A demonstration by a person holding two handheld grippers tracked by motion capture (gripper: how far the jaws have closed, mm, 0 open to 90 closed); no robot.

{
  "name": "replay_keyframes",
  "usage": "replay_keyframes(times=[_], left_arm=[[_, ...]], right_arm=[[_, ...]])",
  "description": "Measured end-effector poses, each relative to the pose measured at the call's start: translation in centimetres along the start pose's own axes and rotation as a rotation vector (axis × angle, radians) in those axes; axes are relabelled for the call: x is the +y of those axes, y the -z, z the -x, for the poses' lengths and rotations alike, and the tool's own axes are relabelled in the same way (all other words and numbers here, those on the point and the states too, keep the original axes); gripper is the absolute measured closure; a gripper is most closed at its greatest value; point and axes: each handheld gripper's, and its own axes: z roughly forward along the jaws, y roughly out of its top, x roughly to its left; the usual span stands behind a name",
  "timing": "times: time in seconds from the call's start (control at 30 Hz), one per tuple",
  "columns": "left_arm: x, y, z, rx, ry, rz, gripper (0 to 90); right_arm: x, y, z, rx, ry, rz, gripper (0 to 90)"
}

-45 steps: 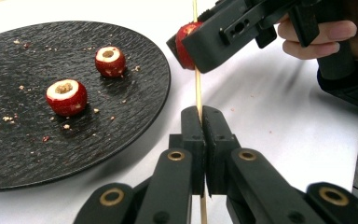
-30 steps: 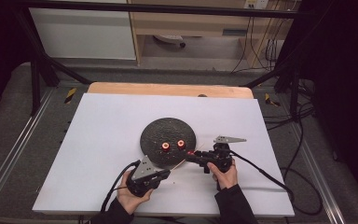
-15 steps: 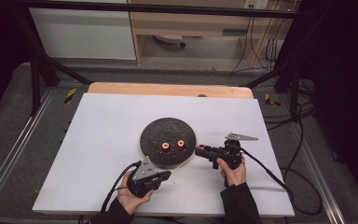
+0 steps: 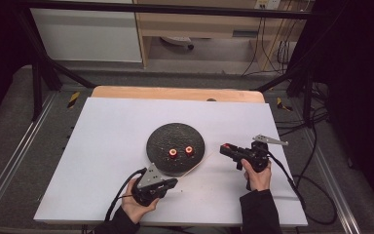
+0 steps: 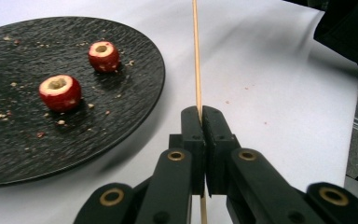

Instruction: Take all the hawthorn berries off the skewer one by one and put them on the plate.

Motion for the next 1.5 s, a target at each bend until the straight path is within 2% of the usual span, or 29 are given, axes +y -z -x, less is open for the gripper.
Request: replay_keyframes(times=[0.23,0.6,0.8,1.17,1.33,1.5], left_arm=[[0.1,1.1,-1.2,0.021,0.034,0.023,87.9],[0.1,2.8,-3.7,0.07,0.105,0.058,87.8],[0.0,3.4,-4.6,0.096,0.126,0.067,87.8],[-0.1,3.8,-5.4,0.116,0.142,0.071,87.8],[-0.2,3.8,-5.4,0.12,0.145,0.07,87.8],[-0.2,3.6,-5.4,0.119,0.145,0.062,87.8]], right_arm=[[-0.3,-0.5,-0.2,-0.023,0.022,-0.031,61.6],[-1.0,-3.4,-2.4,-0.013,0.104,-0.115,61.6],[-1.4,-5.5,-3.5,0.003,0.129,-0.165,61.6],[-2.6,-10.4,-5.3,-0.014,0.204,-0.263,61.3],[-3.1,-11.3,-5.3,-0.027,0.22,-0.278,60.5],[-3.3,-11.4,-5.2,-0.04,0.231,-0.286,55.4]])
